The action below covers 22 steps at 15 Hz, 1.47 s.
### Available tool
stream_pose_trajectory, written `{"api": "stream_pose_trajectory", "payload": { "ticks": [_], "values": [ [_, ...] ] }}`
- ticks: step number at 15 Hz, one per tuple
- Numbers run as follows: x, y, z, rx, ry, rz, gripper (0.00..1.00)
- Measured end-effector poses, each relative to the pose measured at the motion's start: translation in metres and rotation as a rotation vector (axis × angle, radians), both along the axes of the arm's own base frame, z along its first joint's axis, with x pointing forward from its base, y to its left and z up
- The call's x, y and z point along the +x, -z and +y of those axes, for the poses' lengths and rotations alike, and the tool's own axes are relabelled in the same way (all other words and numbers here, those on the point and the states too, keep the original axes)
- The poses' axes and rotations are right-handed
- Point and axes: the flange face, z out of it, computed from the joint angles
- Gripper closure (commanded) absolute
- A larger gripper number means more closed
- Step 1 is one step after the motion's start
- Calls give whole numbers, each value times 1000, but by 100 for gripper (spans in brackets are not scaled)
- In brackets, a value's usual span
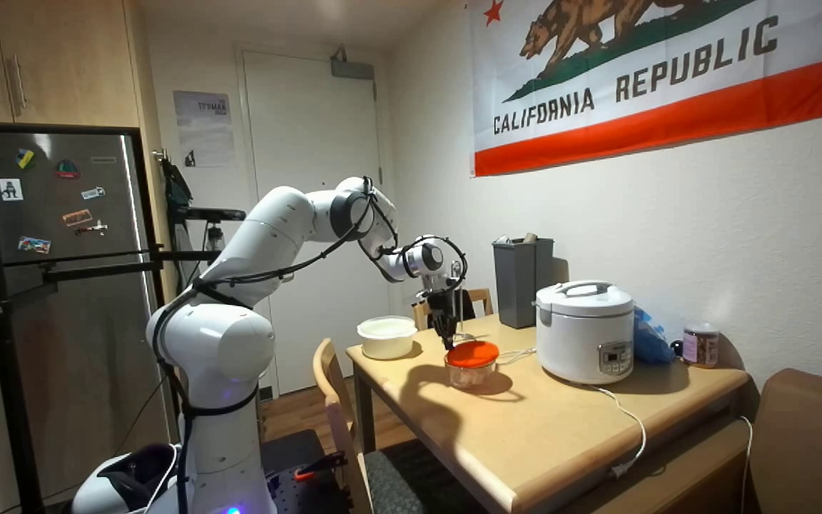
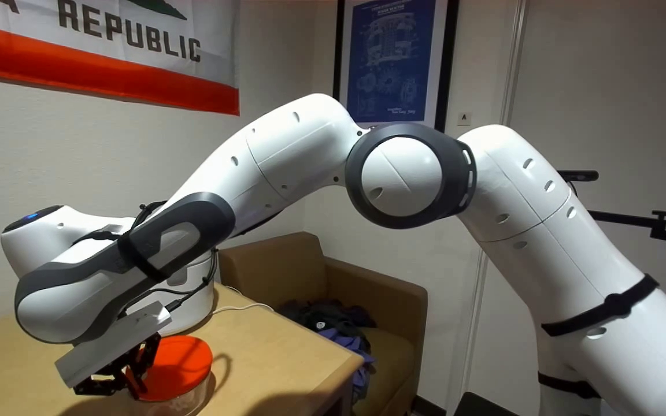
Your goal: Remove the orange lid from the lunchbox, remove the white napkin from the lunchbox
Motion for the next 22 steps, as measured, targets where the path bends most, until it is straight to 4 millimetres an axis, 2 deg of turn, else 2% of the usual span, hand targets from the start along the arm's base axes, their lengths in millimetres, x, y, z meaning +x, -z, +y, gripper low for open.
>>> {"api": "stream_pose_trajectory", "payload": {
  "ticks": [2,8,9,10,13,20,21,22],
  "values": [
    [1,-4,2,4,-2,-8,93],
    [5,-12,2,9,1,-23,91],
    [5,-13,2,9,2,-25,87],
    [6,-14,0,9,4,-27,65],
    [8,-14,-4,5,11,-29,56],
    [10,-12,-11,2,21,-24,4],
    [11,-11,-12,1,23,-23,12],
    [11,-10,-14,0,25,-21,37]
  ]
}}
